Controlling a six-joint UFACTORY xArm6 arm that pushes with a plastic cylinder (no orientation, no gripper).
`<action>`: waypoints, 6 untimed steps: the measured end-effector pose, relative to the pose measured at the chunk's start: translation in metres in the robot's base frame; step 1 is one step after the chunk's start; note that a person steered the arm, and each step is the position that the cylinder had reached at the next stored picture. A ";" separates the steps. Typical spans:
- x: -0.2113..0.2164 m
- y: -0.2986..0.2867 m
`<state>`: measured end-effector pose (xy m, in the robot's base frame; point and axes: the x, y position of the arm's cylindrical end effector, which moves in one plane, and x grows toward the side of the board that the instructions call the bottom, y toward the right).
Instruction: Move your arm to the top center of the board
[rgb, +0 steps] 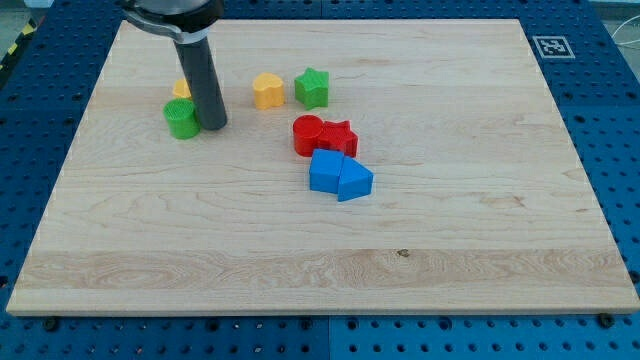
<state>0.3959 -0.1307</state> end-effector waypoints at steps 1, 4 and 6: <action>-0.008 0.015; -0.111 0.023; -0.146 0.088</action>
